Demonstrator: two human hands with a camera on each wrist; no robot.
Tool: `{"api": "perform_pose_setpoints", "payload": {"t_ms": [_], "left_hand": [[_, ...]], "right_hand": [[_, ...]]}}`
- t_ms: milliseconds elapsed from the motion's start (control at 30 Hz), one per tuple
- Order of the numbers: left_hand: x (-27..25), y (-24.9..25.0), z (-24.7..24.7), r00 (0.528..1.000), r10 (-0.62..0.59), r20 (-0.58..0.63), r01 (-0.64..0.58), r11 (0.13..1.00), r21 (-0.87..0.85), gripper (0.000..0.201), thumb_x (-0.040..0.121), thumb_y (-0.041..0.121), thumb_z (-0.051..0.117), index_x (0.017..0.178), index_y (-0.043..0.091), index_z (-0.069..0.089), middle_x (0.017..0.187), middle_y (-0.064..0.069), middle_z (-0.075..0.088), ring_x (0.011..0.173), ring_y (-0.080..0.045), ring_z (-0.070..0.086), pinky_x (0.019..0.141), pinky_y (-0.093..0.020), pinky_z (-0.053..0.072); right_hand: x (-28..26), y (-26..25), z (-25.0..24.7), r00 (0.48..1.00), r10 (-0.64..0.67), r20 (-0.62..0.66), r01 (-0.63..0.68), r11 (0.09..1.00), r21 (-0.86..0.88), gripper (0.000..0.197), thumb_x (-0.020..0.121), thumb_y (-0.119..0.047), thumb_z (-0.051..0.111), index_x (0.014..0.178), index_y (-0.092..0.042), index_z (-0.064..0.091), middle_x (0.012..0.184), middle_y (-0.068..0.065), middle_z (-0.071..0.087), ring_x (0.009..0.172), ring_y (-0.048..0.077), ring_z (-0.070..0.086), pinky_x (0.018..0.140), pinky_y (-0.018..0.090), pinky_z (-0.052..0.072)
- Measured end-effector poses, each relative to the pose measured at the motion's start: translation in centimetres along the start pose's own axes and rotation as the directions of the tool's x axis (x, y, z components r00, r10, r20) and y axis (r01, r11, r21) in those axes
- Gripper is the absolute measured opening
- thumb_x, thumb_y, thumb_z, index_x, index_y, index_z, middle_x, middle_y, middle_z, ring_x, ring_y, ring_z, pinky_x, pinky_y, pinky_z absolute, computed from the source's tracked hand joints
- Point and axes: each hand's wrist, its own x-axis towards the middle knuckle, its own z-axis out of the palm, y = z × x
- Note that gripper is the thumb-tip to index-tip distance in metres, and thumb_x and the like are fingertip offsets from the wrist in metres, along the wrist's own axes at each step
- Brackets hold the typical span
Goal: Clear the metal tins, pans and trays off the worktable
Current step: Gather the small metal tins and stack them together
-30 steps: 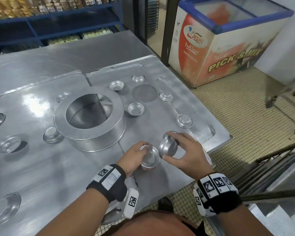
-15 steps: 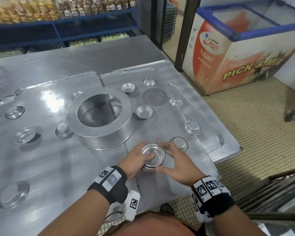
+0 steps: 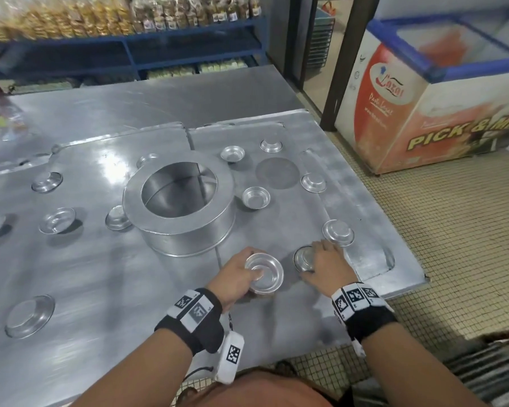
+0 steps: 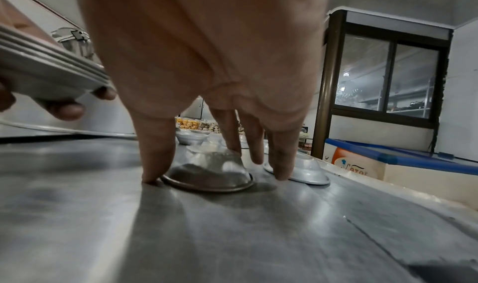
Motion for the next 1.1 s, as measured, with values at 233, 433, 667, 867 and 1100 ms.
{"api": "perform_pose_setpoints", "payload": {"t_ms": [233, 433, 667, 867, 1100], "left_hand": [[0.3, -0.3, 0.6, 0.998, 0.002, -0.060, -0.001, 1.000, 0.003, 0.038, 0.070, 0.016, 0.059, 0.106, 0.025, 0.068, 0.098, -0.010, 0.073, 0.089, -0.024, 0.065, 0.080, -0.044, 0.052], [0.9, -0.5, 1.4, 0.989, -0.117, -0.088, 0.103, 0.984, -0.143, 0.025, 0.084, 0.030, 0.065, 0.108, 0.021, 0.067, 0.111, -0.018, 0.068, 0.099, -0.033, 0.069, 0.087, -0.067, 0.054], [2.0, -0.5, 2.6, 0.985, -0.099, -0.138, 0.070, 0.976, -0.204, 0.045, 0.081, 0.061, 0.065, 0.104, 0.023, 0.072, 0.112, -0.012, 0.074, 0.109, -0.035, 0.069, 0.101, -0.052, 0.050], [2.3, -0.4, 3.0, 0.992, -0.059, -0.109, 0.030, 0.966, -0.257, 0.040, 0.077, 0.022, 0.069, 0.115, 0.008, 0.067, 0.115, -0.027, 0.069, 0.108, -0.041, 0.068, 0.100, -0.054, 0.049], [2.6, -0.1, 2.9, 0.991, -0.070, -0.112, 0.039, 0.965, -0.258, 0.036, 0.087, -0.001, 0.059, 0.121, 0.008, 0.062, 0.104, -0.018, 0.068, 0.091, -0.030, 0.068, 0.075, -0.044, 0.058]], "right_hand": [[0.0, 0.3, -0.9, 0.994, -0.045, -0.096, 0.061, 0.984, 0.165, 0.054, 0.072, -0.028, 0.078, 0.118, -0.011, 0.056, 0.118, 0.007, 0.056, 0.111, 0.026, 0.054, 0.090, 0.032, 0.047], [-0.8, -0.2, -2.3, 0.945, -0.127, -0.303, 0.282, 0.783, 0.554, 0.080, 0.068, -0.041, 0.086, 0.136, -0.026, 0.048, 0.123, -0.007, 0.047, 0.111, 0.011, 0.055, 0.098, 0.027, 0.049], [-2.4, -2.3, -2.3, 0.892, -0.264, -0.367, 0.445, 0.658, 0.607, 0.065, 0.067, -0.031, 0.090, 0.125, -0.022, 0.061, 0.118, -0.008, 0.046, 0.104, 0.009, 0.059, 0.094, 0.024, 0.053], [-2.1, -1.7, -1.6, 0.900, -0.320, -0.296, 0.434, 0.717, 0.546, 0.066, 0.068, -0.039, 0.087, 0.127, -0.019, 0.065, 0.127, -0.014, 0.063, 0.117, -0.001, 0.058, 0.102, 0.029, 0.048], [-1.3, -0.3, -3.1, 0.892, -0.444, -0.089, 0.417, 0.728, 0.544, 0.075, 0.072, -0.032, 0.086, 0.140, -0.027, 0.055, 0.135, -0.021, 0.054, 0.122, -0.019, 0.046, 0.109, 0.011, 0.035]]}}
